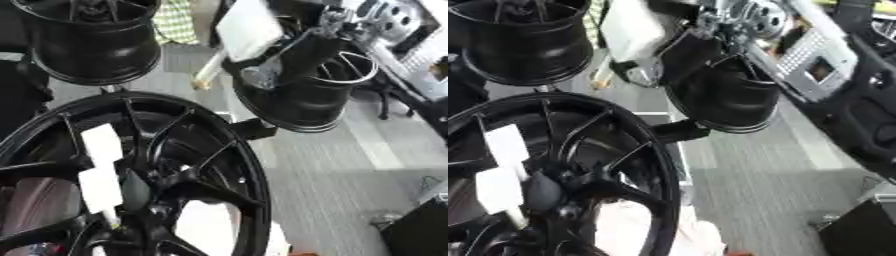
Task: Pull the pin out of the wheel hub.
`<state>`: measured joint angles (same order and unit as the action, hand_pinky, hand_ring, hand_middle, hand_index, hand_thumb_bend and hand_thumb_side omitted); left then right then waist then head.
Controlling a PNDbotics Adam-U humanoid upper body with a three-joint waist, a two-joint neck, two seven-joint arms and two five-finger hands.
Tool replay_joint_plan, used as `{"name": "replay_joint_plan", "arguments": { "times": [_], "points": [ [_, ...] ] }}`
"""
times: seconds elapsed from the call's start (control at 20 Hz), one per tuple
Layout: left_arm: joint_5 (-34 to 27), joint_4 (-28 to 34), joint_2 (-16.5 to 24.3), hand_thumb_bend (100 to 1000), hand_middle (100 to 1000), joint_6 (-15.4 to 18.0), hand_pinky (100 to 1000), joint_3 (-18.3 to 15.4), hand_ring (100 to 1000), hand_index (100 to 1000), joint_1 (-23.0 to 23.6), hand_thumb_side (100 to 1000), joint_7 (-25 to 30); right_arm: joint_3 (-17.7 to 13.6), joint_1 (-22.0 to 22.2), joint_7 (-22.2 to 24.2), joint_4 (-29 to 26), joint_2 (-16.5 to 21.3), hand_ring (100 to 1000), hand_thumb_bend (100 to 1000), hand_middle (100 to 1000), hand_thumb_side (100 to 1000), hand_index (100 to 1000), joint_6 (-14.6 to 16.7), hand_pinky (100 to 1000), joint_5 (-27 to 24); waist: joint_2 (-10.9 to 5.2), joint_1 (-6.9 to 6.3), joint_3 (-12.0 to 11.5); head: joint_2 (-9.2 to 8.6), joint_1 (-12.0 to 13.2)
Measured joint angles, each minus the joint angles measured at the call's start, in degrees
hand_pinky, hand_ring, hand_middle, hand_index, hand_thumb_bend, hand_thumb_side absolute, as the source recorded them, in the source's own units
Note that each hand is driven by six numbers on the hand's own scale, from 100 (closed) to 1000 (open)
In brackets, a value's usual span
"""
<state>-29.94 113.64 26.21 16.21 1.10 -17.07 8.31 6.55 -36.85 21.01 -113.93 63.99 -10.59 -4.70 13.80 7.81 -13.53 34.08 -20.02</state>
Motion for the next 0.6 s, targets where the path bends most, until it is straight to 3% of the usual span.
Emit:
{"name": "replay_joint_plan", "arguments": {
  "times": [0.3,0.6],
  "points": [
    [1.22,0.0,0.54,100,766,0.53,806,-0.63,718,806,1.21,592,-0.54,-9.9,17.28,-11.15,0.06,6.22,799,100,475,100,518,-2.93,877,-2.76,-0.22,-0.56,2.6,1.79,5.94],
    [1.74,0.0,0.99,100,767,1.22,806,-0.81,718,806,1.43,590,-0.95,-17.1,32.85,-18.99,1.28,5.81,798,100,485,100,528,-5.27,877,-0.15,0.0,-1.18,4.0,3.17,9.35]
  ]
}}
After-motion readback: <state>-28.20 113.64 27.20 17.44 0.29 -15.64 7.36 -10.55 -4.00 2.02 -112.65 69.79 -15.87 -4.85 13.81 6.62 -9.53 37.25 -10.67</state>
